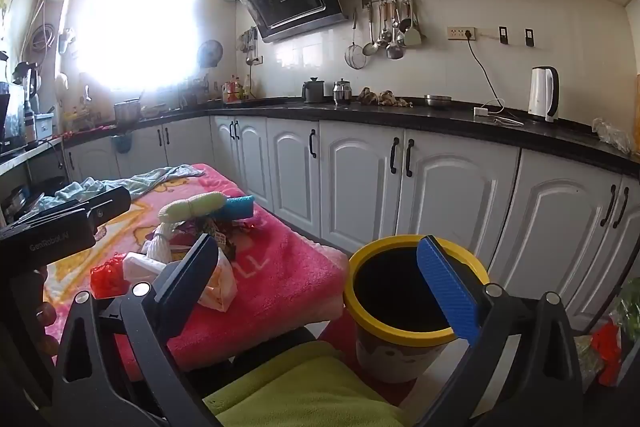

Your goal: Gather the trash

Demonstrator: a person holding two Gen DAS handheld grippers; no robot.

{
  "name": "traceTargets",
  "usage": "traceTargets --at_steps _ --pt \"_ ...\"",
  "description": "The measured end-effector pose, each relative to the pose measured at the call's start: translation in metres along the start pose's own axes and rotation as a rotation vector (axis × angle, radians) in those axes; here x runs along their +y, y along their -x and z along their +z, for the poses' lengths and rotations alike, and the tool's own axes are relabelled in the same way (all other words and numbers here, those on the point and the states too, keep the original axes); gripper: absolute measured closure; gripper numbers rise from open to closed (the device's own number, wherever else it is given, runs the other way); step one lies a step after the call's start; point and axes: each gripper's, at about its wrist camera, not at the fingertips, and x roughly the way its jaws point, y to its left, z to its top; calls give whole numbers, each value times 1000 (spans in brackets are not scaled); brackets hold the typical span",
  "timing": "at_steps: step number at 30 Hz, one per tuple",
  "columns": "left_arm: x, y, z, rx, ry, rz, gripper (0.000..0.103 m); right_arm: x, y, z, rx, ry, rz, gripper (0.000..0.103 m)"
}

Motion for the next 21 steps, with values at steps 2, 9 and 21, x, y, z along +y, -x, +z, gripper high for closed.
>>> traceTargets --at_steps 2,9,21 --pt "0 -1 0 0 -1 -3 11 -1 0 0 -5 -5 0 6" --pt "3 -3 1 -2 -4 -9 11 -1 -1 -1 -7 -17 -3 6" --pt "1 -2 -1 -11 -11 -10 11 -8 -2 -2 -5 -28 -7 6"
